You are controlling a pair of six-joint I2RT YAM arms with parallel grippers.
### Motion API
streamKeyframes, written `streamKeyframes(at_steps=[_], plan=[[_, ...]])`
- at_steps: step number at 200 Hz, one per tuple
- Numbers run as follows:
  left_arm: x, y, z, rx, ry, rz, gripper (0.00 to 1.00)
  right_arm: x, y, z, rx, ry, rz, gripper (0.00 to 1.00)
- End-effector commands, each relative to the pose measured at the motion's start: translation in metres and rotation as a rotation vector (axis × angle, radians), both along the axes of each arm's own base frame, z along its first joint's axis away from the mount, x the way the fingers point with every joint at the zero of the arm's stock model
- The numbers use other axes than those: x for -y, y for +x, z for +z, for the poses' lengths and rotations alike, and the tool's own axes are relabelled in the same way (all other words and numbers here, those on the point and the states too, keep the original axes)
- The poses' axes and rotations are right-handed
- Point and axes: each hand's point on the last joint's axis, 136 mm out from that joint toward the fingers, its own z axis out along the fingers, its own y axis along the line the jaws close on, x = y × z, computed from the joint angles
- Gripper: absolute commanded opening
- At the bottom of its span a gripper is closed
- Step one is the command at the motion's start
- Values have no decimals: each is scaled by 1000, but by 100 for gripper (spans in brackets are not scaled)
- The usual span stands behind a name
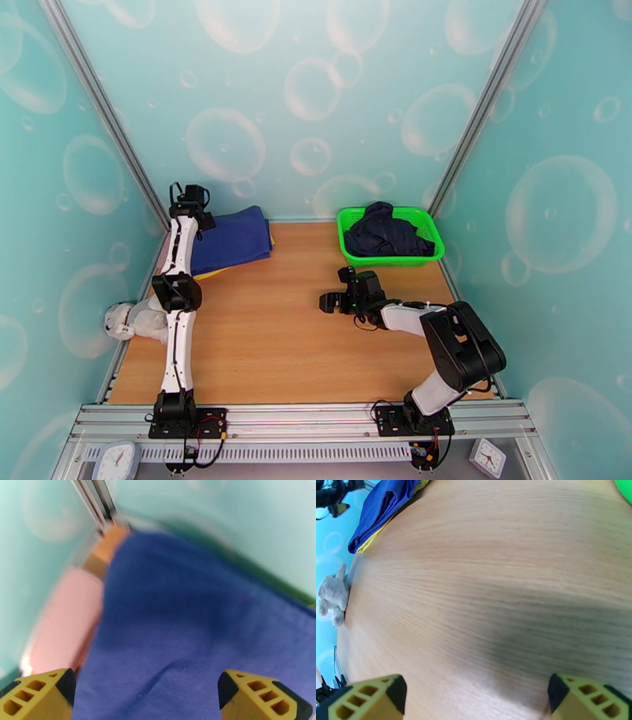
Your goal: Fold and stack the trousers
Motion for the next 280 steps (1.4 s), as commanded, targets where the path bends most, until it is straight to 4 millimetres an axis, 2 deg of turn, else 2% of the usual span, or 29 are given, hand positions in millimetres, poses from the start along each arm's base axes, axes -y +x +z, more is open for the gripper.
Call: streamKeyframes(at_steps=[1,18,31,46,57,71,82,85,86,100,110,120,128,137,143,149,163,176,188,198,204,214,224,238,249,262,268,280], plan=[[0,-6,85,160,66,-7,99,-6,-17,-20,-73,-20,49,99],[46,-4,78,139,-96,-177,99,-5,-15,-12,-37,-11,41,99],[84,-12,86,113,-79,-255,99,-1,-11,2,32,-10,21,99],[131,-25,117,150,-31,-331,99,11,-5,22,134,-35,-32,99],[158,-34,144,211,-85,-394,99,25,-2,37,204,-50,-90,99],[177,-48,187,302,-171,-490,99,46,-2,56,279,-37,-164,99],[185,-67,224,357,-138,-572,99,63,-4,74,338,-4,-227,99],[188,-71,228,356,-117,-599,99,68,-5,77,352,5,-244,99],[188,-76,237,370,-108,-606,99,68,-6,79,357,8,-247,99],[181,-102,269,391,14,-653,99,88,-11,97,432,46,-321,99],[162,-122,298,437,84,-622,99,99,-16,106,475,55,-365,99],[141,-134,312,463,117,-589,99,108,-19,114,513,47,-403,99],[122,-139,310,459,116,-571,99,117,-20,119,538,36,-439,99],[97,-145,296,445,111,-535,99,126,-22,122,558,27,-479,99],[76,-155,293,470,129,-486,99,131,-24,125,573,29,-498,99],[62,-167,289,509,146,-484,99,136,-26,129,593,34,-515,99],[43,-216,294,698,172,-509,99,148,-31,135,628,39,-560,99],[46,-269,299,945,251,-525,99,158,-36,139,665,33,-607,99],[59,-310,269,1116,330,-559,99,168,-40,142,694,13,-657,99],[49,-329,238,1181,274,-467,99,176,-43,143,710,-18,-692,99],[43,-328,218,1154,217,-427,99,182,-44,142,716,-42,-715,99],[31,-319,203,1075,111,-349,99,189,-48,142,740,-80,-740,99],[23,-307,169,995,-60,-244,99,193,-52,144,775,-99,-759,99],[43,-292,121,950,-190,-289,99,207,-58,149,815,-93,-842,99],[52,-292,80,915,-163,-272,99,214,-64,154,870,-114,-867,99],[52,-301,40,880,-16,-231,99,216,-71,159,943,-190,-843,99],[48,-307,24,867,34,-209,99,219,-74,158,955,-212,-859,99],[41,-322,7,916,63,-183,99,227,-79,149,968,-215,-903,99]])
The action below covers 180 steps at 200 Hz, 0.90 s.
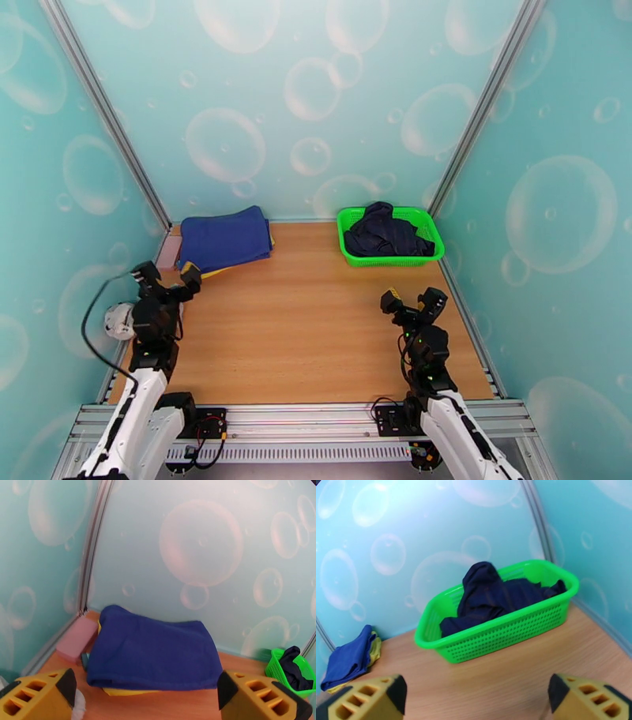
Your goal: Fold and stack the trousers
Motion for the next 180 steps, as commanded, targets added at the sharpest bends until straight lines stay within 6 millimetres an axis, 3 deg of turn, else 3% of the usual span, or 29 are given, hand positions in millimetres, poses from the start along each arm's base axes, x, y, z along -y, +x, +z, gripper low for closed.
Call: streamKeyframes(at_steps=[1,12,22,44,59,91,115,125,144,153,165,180], plan=[[-28,-27,-12,160,43,184,99,20,-13,6,92,-81,-117,99],[-37,-42,-22,213,26,198,99,20,-14,-2,94,-85,-110,99],[-39,-46,-17,268,3,183,99,18,-10,-9,63,-110,-94,99],[-33,-13,-17,221,42,118,99,14,3,-22,-3,-157,-66,99],[-33,5,-24,168,95,115,99,10,13,-16,27,-168,-39,99],[-29,16,-40,160,89,52,99,0,40,-10,50,-248,9,99],[-21,33,-47,110,105,-1,99,0,64,-36,-12,-257,40,99],[-23,37,-49,95,106,6,99,-4,68,-32,26,-286,50,99],[11,54,-55,37,215,-119,99,1,97,-53,-145,-241,59,99],[13,50,-55,40,231,-98,99,-8,106,-57,-153,-268,124,99],[2,37,-48,91,212,-37,99,-2,101,-59,-165,-246,94,99],[12,41,-48,84,235,-83,99,4,107,-58,-177,-234,61,99]])
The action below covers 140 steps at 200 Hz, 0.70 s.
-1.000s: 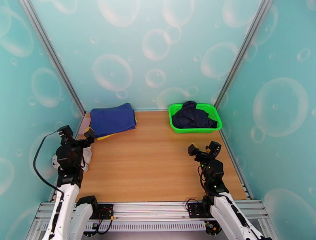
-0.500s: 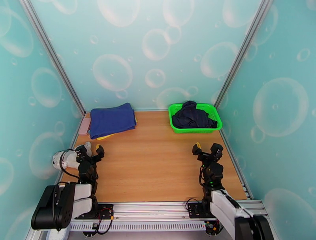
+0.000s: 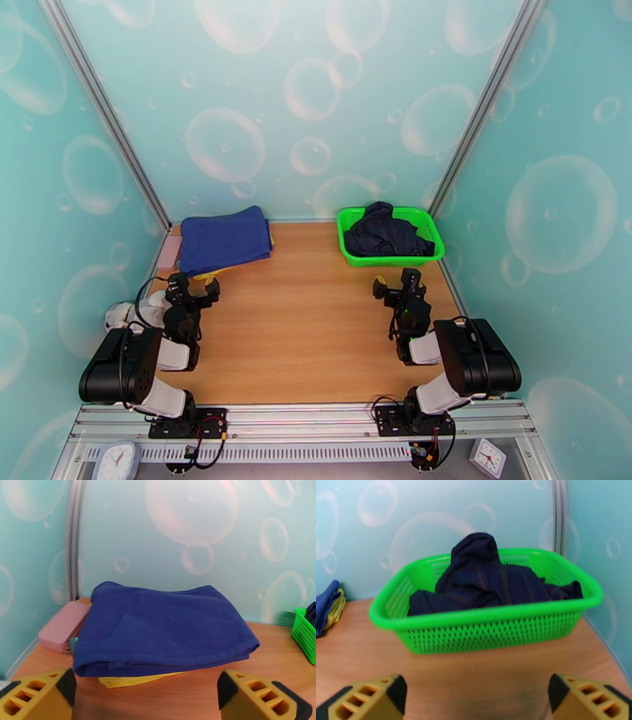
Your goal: Fold and stack the trousers
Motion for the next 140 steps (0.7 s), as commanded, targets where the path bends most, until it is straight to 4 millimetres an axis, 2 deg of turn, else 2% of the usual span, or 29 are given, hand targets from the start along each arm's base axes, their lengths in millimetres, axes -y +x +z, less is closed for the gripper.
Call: streamKeyframes(at_steps=[1,14,44,55,63,70,86,96,104,114,140], plan=[[4,-2,-4,-15,68,-13,99,4,5,-16,-80,-3,-10,99],[9,-6,-3,-4,89,-18,99,2,3,-15,-71,-11,-2,99],[19,-40,11,114,112,-82,99,-10,2,-14,-65,-31,75,99],[27,-40,9,103,127,-126,99,-5,4,-14,-69,-18,51,99],[25,-41,11,115,130,-107,99,-2,5,-15,-77,-9,40,99],[16,-38,10,105,116,-34,99,-2,5,-16,-76,-9,38,99],[-20,-20,7,60,37,208,99,-2,4,-16,-75,-8,38,99],[-19,-4,-4,-16,25,169,99,-2,5,-16,-77,-9,39,99],[-18,5,-5,-33,32,140,99,-2,5,-15,-76,-9,38,99],[-25,14,-12,-76,-2,148,99,-2,5,-16,-78,-9,39,99],[-30,16,-14,-90,-24,146,99,-2,5,-16,-78,-9,39,99]])
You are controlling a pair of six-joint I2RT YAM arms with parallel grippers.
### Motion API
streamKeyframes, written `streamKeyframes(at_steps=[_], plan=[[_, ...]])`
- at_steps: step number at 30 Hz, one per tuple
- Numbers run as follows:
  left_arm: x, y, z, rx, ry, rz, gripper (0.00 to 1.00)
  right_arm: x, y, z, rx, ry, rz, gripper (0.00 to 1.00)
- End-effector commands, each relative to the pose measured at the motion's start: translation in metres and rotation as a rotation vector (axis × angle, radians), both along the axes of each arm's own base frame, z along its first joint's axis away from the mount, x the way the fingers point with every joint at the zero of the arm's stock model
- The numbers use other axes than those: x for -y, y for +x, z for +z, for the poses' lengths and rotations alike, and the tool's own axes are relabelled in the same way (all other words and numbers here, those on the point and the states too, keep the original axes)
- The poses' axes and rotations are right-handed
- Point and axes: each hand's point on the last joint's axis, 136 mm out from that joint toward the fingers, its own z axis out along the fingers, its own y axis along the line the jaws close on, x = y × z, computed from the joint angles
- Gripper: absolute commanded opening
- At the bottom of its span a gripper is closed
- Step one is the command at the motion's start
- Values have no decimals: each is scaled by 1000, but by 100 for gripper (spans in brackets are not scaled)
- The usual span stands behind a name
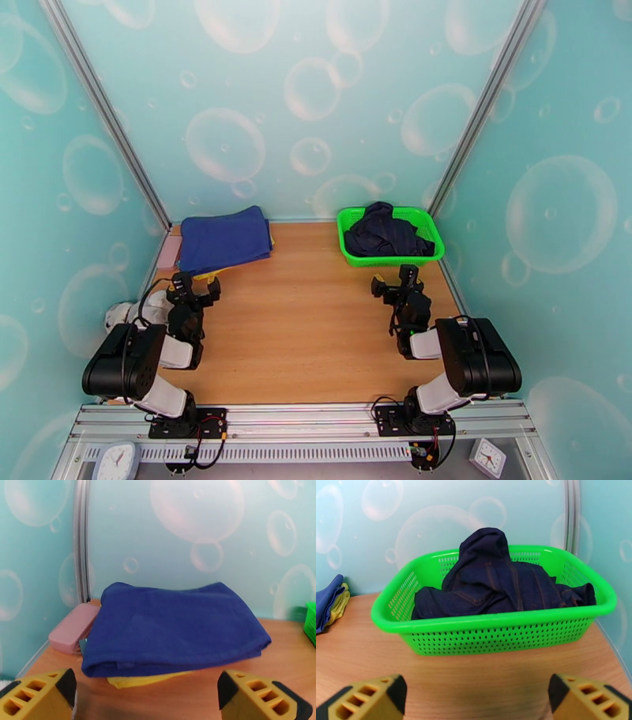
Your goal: Fold and stack the trousers
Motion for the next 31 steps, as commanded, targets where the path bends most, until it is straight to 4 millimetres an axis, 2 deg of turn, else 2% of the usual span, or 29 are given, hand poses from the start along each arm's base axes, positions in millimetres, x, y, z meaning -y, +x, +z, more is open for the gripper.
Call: streamKeyframes(at_steps=[1,6,10,12,13,14,15,16,18,22,26,29,31], plan=[[-5,0,-21,-87,-43,10,99,1,3,2,0,-9,1,99],[7,0,-20,-84,-12,-50,99,2,3,2,0,-9,0,99],[1,-22,-11,-6,-8,28,99,1,3,1,-1,-9,0,99],[17,-42,-2,57,41,-31,99,1,3,2,0,-9,1,99],[34,-55,2,96,82,-130,99,1,3,1,-1,-9,1,99],[51,-56,6,103,128,-230,99,1,3,1,0,-8,1,99],[60,-57,3,89,148,-288,100,2,3,1,-1,-8,0,99],[57,-60,4,103,131,-288,99,1,3,1,0,-8,0,99],[55,-52,2,87,128,-280,99,2,3,1,-1,-7,1,99],[53,-55,3,97,124,-271,99,2,3,2,0,-8,0,99],[51,-39,-5,40,111,-254,99,2,3,2,0,-8,1,99],[40,-25,-9,-3,83,-187,99,1,3,2,0,-9,1,99],[39,-26,-6,14,93,-183,99,2,3,2,1,-8,0,99]])
